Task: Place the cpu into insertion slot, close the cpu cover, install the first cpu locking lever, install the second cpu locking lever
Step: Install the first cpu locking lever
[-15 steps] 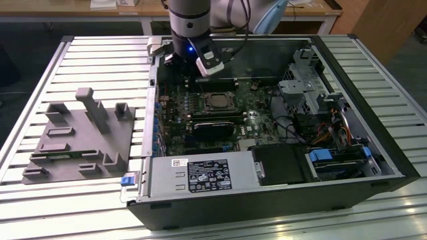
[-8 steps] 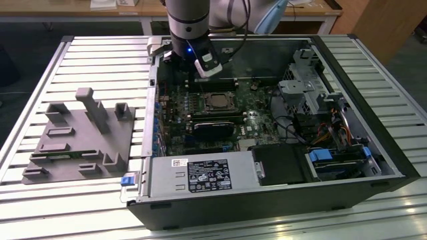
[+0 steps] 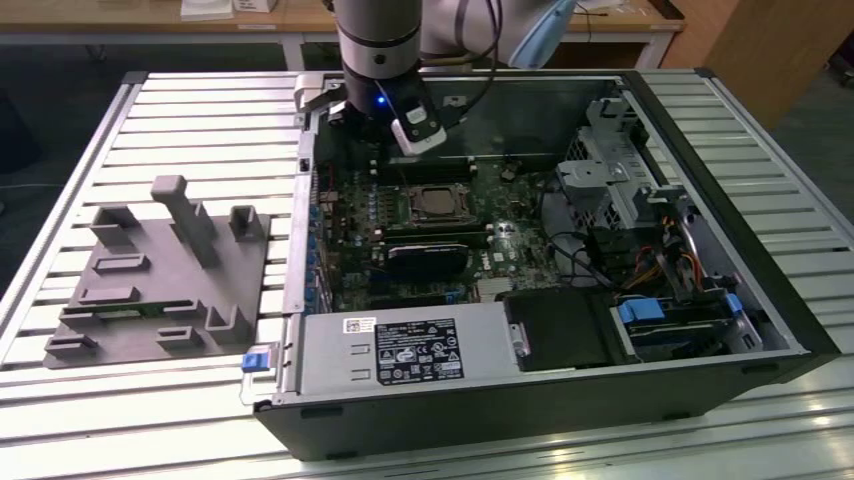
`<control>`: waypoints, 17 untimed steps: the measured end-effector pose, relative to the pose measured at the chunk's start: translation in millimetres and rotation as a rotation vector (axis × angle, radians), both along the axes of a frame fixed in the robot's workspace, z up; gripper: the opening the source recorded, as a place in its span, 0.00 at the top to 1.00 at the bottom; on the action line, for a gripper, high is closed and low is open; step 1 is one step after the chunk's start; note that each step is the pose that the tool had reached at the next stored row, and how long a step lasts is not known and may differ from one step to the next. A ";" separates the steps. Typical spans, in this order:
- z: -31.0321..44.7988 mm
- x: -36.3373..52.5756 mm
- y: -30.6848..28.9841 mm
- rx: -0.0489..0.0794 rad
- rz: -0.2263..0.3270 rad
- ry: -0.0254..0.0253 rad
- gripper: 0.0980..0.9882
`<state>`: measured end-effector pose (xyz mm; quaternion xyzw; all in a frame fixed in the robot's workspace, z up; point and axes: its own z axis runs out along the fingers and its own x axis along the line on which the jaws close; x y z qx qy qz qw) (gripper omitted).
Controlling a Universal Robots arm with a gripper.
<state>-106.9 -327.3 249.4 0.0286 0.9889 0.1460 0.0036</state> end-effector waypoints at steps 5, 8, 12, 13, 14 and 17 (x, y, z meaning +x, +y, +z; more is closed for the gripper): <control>-0.1 9.2 0.0 0.000 0.000 0.0001 0.99; -0.1 15.9 0.0 0.000 0.000 0.0003 0.99; -0.2 26.9 0.0 0.000 0.000 0.0009 0.99; -0.1 30.1 0.0 0.000 0.000 0.0011 0.99; -0.2 32.9 0.0 0.000 0.000 0.0012 0.99; -0.2 41.5 0.0 0.000 0.000 0.0017 0.99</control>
